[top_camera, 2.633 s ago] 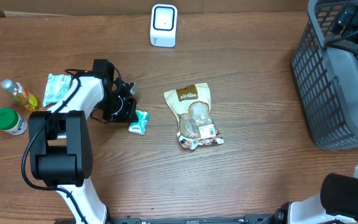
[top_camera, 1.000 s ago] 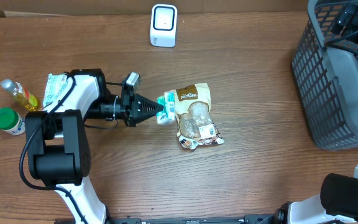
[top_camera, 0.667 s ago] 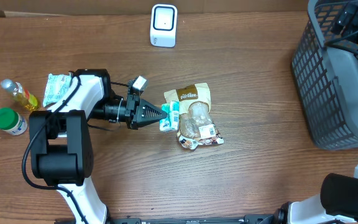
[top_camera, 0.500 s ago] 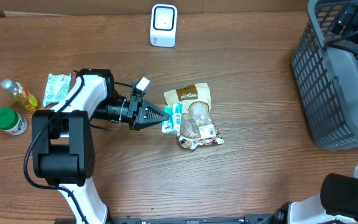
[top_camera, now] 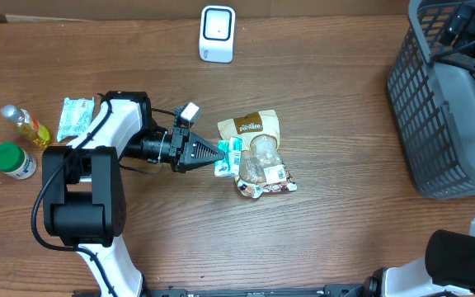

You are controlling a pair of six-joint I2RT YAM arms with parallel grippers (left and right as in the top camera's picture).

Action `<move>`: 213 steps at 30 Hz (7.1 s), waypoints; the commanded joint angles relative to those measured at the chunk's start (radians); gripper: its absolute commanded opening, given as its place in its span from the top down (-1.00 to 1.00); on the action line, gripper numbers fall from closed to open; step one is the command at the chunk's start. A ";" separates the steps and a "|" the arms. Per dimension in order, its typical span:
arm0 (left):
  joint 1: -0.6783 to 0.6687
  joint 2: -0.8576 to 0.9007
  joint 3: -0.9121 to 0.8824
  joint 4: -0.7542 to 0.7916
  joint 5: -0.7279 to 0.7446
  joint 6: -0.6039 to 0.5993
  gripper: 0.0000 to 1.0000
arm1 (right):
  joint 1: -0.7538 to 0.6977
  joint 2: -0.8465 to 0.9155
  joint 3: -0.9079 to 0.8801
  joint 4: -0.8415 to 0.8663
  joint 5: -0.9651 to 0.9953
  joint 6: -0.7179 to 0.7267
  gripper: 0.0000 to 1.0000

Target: Scan the item barcode

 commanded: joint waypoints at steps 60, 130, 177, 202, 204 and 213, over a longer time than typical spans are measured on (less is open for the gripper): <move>-0.006 0.014 0.013 0.040 0.002 0.033 0.92 | 0.000 -0.010 0.018 0.003 0.010 0.004 -1.00; -0.039 -0.032 0.962 0.241 -1.228 -1.108 0.92 | 0.000 -0.010 0.018 0.004 0.010 0.004 -1.00; -0.383 0.552 1.059 1.299 -2.090 -0.459 0.92 | 0.000 -0.010 0.018 0.003 0.010 0.004 -1.00; -0.352 0.624 1.058 1.347 -2.100 -0.217 0.92 | 0.000 -0.010 0.018 0.003 0.010 0.004 -1.00; -0.352 0.624 1.058 1.349 -2.103 -0.217 0.91 | 0.000 -0.010 0.018 0.003 0.010 0.004 -1.00; -0.362 0.540 1.060 1.285 -2.219 -0.425 0.91 | 0.000 -0.010 0.018 0.004 0.010 0.004 -1.00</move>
